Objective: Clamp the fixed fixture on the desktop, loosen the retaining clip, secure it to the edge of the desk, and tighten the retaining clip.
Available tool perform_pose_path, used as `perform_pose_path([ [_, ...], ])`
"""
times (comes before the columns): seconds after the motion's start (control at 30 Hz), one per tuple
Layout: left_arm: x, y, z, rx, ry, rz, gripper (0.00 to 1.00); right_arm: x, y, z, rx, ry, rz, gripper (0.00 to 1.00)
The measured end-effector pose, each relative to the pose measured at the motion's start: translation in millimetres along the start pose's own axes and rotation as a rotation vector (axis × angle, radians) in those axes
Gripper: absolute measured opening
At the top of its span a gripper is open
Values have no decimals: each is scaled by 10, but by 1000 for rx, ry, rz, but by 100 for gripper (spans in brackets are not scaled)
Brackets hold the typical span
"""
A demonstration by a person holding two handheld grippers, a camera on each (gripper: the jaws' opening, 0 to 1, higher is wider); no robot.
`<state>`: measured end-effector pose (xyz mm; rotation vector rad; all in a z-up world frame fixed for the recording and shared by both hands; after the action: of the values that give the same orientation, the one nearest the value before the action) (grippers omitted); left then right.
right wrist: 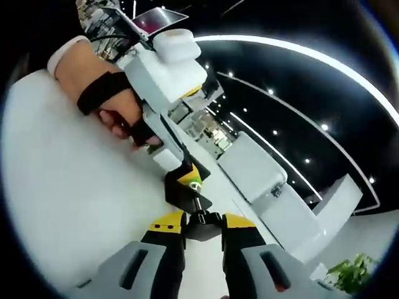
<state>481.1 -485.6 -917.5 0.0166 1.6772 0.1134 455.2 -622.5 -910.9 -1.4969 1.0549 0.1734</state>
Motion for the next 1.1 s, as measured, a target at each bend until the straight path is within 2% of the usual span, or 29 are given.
perform_pose_path([
  [0.03,1,-1,0,0,0,1,4,5,6,1,-30,-10,49,23],
  [0.07,2,-1,1,1,0,1,5,13,-3,-7,-59,-33,146,27],
  [0.17,4,2,26,1,0,2,5,74,-119,-58,-89,-151,526,32],
  [0.23,4,2,21,1,0,2,5,138,-177,-84,-110,-201,729,32],
  [0.27,4,2,19,1,-1,3,5,171,-193,-89,-116,-210,796,32],
  [0.3,5,2,20,1,-1,5,5,230,-227,-91,-126,-239,917,32],
  [0.37,5,-5,15,-2,-3,13,5,267,-266,-93,-132,-282,996,32],
  [0.53,4,-9,-12,-3,-4,17,5,374,-336,-29,-134,-310,1119,30],
  [0.6,4,-11,-21,-4,-4,18,5,414,-292,-15,-153,-265,1181,27],
  [0.63,3,-13,-26,-4,-5,21,5,415,-283,-2,-160,-267,1225,28],
  [0.67,2,-13,-30,-3,-4,20,5,430,-311,55,-162,-272,1237,27],
  [0.77,0,-17,-42,-4,-4,21,5,403,-280,45,-156,-269,1261,25],
  [0.87,-3,-19,-55,-4,-4,22,5,404,-273,57,-162,-272,1320,22],
  [1.0,-6,-25,-72,-5,-5,26,5,367,-249,43,-149,-269,1337,21],
  [1.1,-8,-28,-80,-6,-5,27,5,343,-250,34,-135,-264,1255,19],
])
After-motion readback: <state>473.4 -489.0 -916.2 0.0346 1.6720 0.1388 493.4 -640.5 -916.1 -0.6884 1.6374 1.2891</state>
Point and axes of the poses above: the point that each gripper's makers call its tool centre point, and the gripper's own axes: z roughly forward along the fingers, y roughly to its left, x roughly out of its underside, the point moved 7 cm from there along -z, roughly backward along the fingers, and after that the axes turned 14 degrees about -x, right-handed, at the moved point
